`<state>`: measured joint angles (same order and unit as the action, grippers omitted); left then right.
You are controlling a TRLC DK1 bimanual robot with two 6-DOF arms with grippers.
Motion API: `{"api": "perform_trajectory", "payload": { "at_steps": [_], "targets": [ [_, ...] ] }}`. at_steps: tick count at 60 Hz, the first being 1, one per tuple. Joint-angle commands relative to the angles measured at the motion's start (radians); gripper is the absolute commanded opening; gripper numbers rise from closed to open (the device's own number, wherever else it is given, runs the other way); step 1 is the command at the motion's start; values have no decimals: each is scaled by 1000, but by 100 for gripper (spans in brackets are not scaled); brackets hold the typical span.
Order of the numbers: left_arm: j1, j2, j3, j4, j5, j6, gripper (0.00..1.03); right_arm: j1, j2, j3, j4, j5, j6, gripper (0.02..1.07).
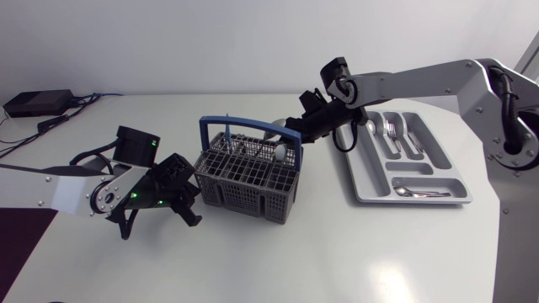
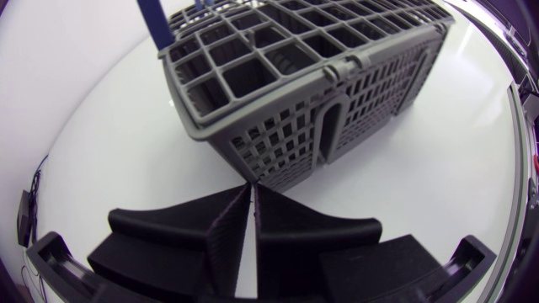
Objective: Unload the cutlery basket into the drawer organizer.
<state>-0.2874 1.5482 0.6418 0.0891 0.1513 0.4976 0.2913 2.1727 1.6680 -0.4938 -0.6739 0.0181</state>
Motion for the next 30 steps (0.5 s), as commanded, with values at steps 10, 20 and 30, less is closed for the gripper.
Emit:
{"api": "perform_trajectory", "payload": {
  "at_steps": [10,20,30],
  "targets": [
    [48,67,87,49,-2,-1,21,39,-117,-183,-17,-33,-35,15],
    [59,133,168,54,-2,4,21,39,-221,-298,-15,-49,-56,15],
    [59,225,286,51,-4,1,21,49,-324,-416,-20,-56,-79,14]
  ]
}}
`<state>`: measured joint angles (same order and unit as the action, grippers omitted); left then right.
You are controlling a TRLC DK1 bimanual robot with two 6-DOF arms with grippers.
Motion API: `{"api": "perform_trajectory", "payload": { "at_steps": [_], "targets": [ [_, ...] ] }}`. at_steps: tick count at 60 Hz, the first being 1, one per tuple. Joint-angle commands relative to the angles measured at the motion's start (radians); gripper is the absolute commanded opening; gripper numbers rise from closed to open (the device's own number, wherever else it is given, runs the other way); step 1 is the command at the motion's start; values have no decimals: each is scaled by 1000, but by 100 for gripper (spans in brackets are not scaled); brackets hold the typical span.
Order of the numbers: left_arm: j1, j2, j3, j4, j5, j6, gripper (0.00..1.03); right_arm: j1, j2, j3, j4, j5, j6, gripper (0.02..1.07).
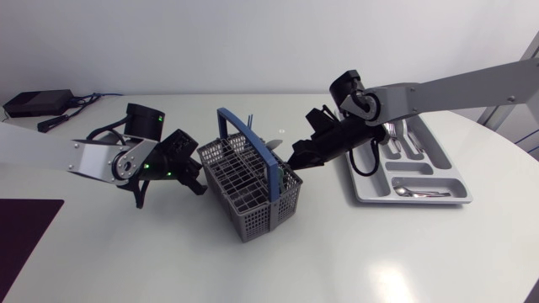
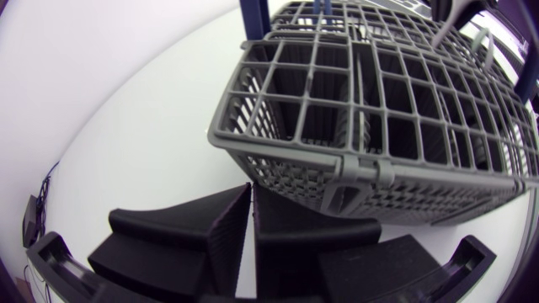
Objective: Unload the cutlery basket into the drawer organizer.
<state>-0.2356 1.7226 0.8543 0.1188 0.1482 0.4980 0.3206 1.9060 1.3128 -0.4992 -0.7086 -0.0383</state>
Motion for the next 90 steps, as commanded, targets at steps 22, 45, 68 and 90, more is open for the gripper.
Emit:
{"api": "perform_trajectory", "payload": {
  "at_steps": [22,45,68,90],
  "targets": [
    [-4,265,335,-28,-4,-3,21,152,-140,-213,-10,-34,-75,14],
    [53,236,362,-76,-12,51,21,98,-364,-279,-10,139,-133,15],
    [62,-184,32,-97,10,123,22,11,-420,-273,140,294,-149,32],
    [-21,-517,-138,-237,19,142,21,48,-295,-219,300,348,-146,40]
  ]
}}
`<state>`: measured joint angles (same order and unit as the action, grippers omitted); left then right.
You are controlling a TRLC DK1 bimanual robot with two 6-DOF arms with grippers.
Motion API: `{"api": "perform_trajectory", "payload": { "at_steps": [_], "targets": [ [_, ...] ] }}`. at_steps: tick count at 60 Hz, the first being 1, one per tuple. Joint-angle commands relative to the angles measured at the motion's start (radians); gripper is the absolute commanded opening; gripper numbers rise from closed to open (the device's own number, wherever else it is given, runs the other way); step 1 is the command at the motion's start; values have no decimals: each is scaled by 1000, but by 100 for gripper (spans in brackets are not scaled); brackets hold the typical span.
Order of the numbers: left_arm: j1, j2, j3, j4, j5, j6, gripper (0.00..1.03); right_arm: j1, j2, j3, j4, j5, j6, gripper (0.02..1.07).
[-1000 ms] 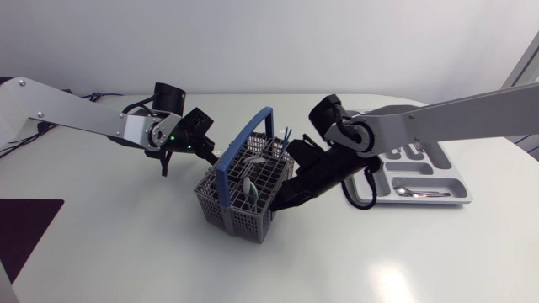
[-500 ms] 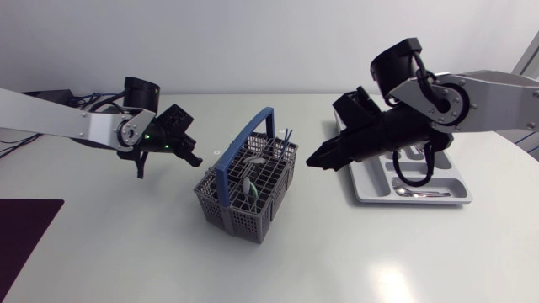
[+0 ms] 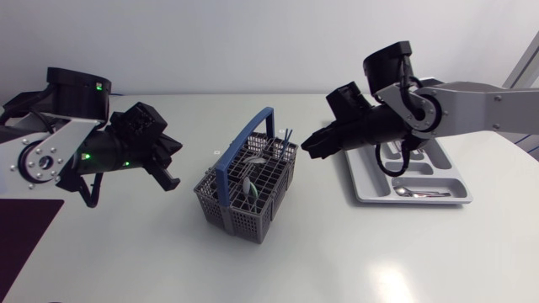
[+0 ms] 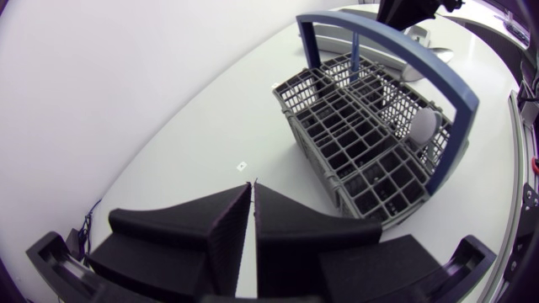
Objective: Unload the cutlery basket into the drawer organizer.
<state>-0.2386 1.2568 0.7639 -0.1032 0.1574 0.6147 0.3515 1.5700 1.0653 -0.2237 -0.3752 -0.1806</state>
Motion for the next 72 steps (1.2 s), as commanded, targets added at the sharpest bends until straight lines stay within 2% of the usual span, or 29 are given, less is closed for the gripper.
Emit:
{"api": "perform_trajectory", "payload": {
  "at_steps": [1,22,35,53,63,72],
  "targets": [
    [-22,-60,-55,-20,10,26,22,20,47,35,27,15,-3,41],
    [-94,-175,-153,-50,10,28,21,64,105,117,41,64,1,42],
    [-111,-200,-176,-55,10,28,21,70,136,157,44,79,7,41],
    [-113,-200,-184,-53,10,34,21,78,133,156,44,76,6,15],
    [-120,-198,-183,-52,10,34,21,90,122,159,41,79,3,12],
    [-122,-197,-184,-52,10,33,21,124,96,159,35,140,-3,9]
  ]
}}
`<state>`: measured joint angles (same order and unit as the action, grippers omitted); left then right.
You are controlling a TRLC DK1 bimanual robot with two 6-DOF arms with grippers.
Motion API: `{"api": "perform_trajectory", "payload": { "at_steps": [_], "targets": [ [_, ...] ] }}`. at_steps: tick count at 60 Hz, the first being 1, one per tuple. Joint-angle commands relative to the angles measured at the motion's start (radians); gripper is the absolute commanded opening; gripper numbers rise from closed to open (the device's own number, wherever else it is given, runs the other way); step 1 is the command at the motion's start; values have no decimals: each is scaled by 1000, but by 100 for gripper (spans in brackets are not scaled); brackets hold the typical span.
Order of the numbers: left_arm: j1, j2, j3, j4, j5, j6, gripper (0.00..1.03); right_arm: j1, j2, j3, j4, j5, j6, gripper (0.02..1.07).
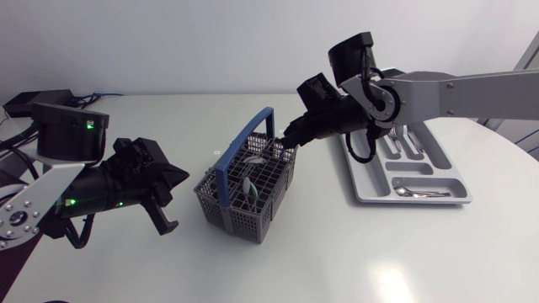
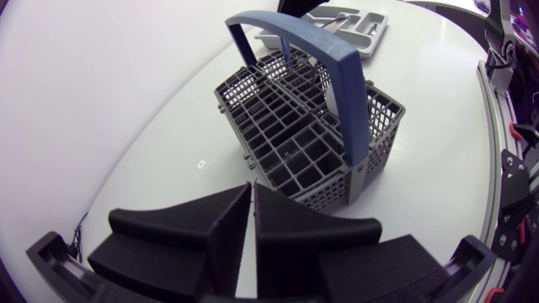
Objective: Unload the cutlery basket into the drawer organizer.
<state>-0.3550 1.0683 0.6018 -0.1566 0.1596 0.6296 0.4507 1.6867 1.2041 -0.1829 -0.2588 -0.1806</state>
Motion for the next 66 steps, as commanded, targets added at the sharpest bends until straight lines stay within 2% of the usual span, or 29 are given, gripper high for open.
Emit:
{"api": "perform_trajectory", "payload": {
  "at_steps": [1,24,49,66],
  "targets": [
    [-6,-8,-22,2,8,19,21,31,-25,18,-6,32,-5,9],
    [-10,-10,-25,3,8,18,21,82,-107,37,-66,141,0,9],
    [-27,-19,-27,0,3,12,21,111,-239,83,-185,185,1,9],
    [-42,-42,-20,-15,-12,9,21,123,-341,132,-309,190,1,9]
  ]
}}
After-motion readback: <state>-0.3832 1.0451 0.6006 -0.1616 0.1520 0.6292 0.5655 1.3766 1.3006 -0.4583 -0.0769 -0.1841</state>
